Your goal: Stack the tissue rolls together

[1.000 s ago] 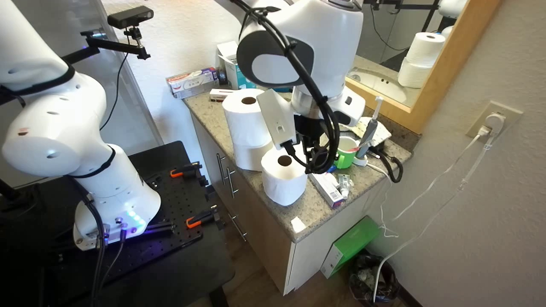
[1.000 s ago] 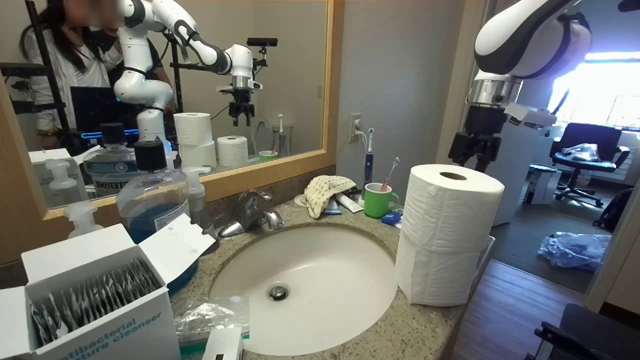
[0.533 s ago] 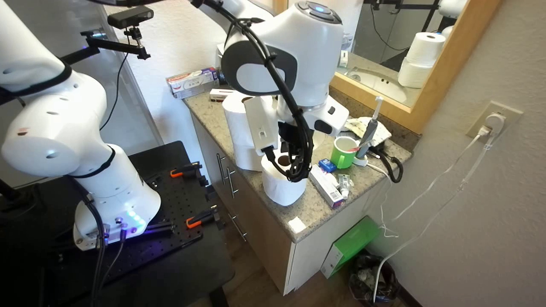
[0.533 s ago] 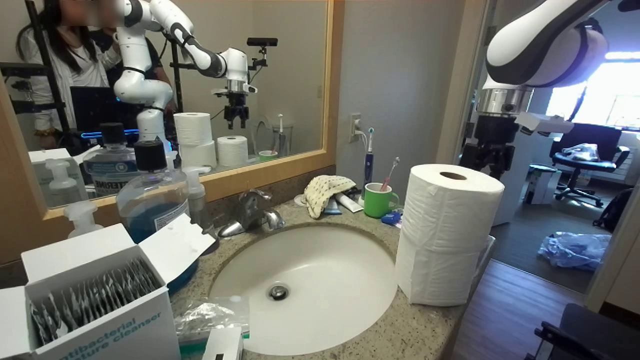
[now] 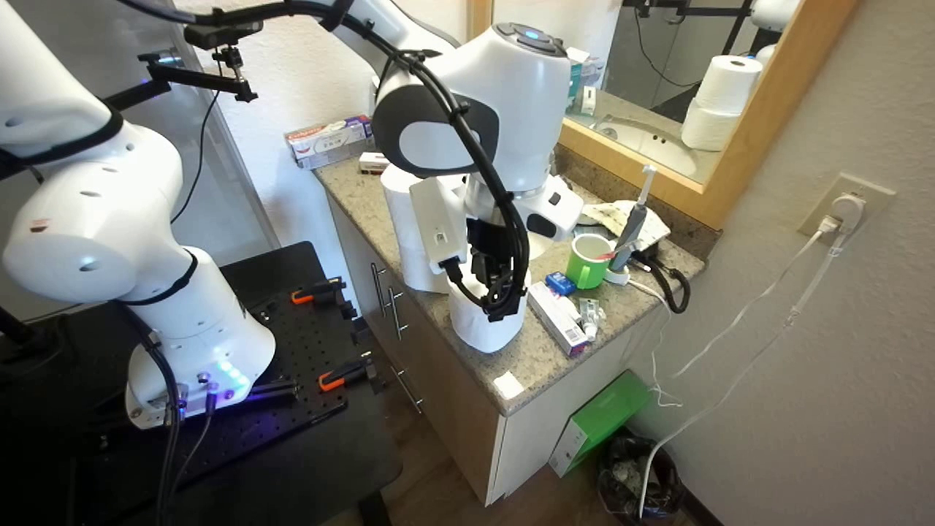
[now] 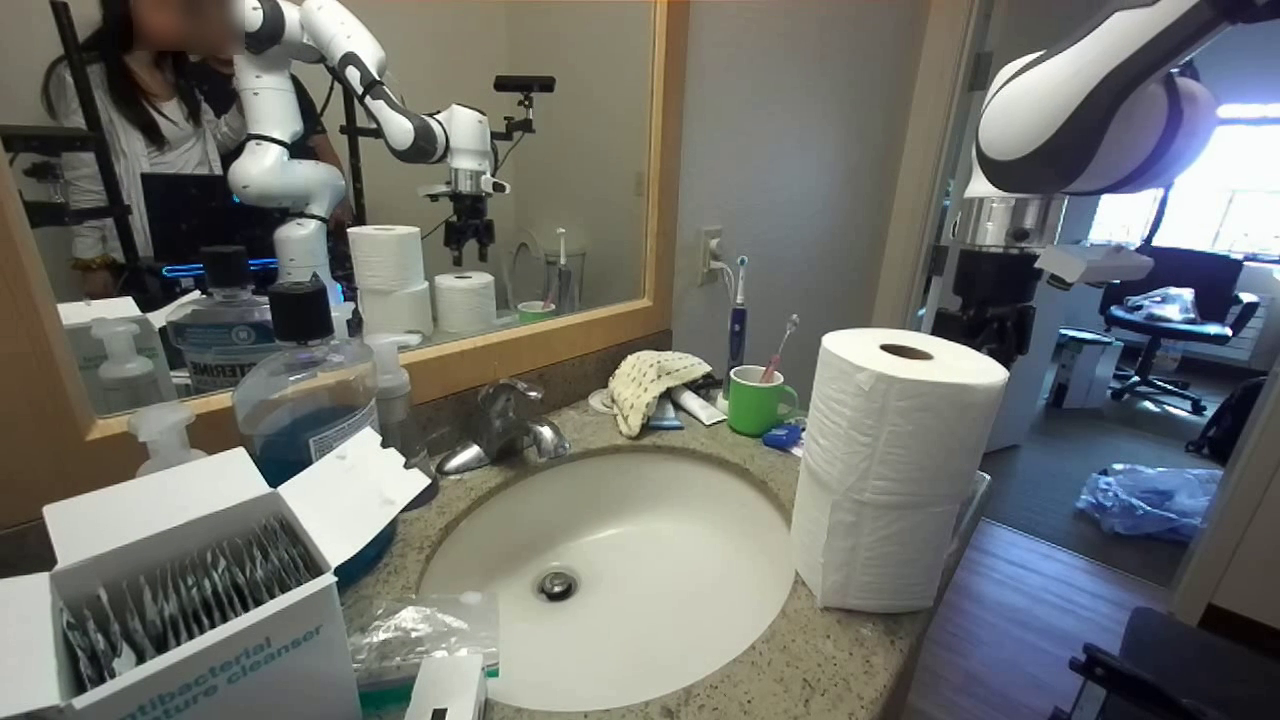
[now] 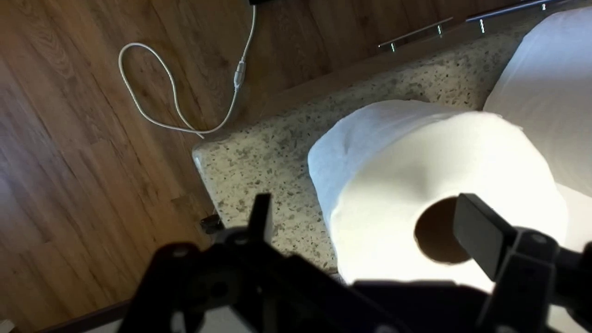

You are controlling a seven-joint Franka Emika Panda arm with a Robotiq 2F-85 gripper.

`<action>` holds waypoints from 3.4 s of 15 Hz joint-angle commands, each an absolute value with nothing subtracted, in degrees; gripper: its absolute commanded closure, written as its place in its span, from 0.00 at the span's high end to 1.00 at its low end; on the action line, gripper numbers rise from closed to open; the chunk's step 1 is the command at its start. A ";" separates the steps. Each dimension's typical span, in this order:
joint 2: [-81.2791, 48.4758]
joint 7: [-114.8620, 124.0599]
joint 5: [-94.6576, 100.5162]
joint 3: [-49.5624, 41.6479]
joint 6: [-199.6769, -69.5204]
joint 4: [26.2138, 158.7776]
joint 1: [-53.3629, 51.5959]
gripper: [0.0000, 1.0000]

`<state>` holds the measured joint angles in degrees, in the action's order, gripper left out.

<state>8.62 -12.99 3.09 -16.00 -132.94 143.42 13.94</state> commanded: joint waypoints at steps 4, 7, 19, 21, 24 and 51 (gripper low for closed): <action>7.58 -14.35 3.22 -15.54 -136.83 143.41 13.50 1.00; 6.79 -14.37 3.36 -15.61 -137.86 142.92 13.60 1.00; 5.28 -15.31 3.15 -15.37 -142.14 143.99 13.30 1.00; 4.94 -15.43 2.99 -15.32 -142.50 143.98 13.18 1.00; 4.82 -15.57 2.98 -15.24 -143.06 144.24 13.06 1.00; 3.25 -18.06 0.86 -15.05 -144.12 145.31 12.43 0.13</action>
<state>3.64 -16.14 2.04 -15.32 -143.44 145.90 12.19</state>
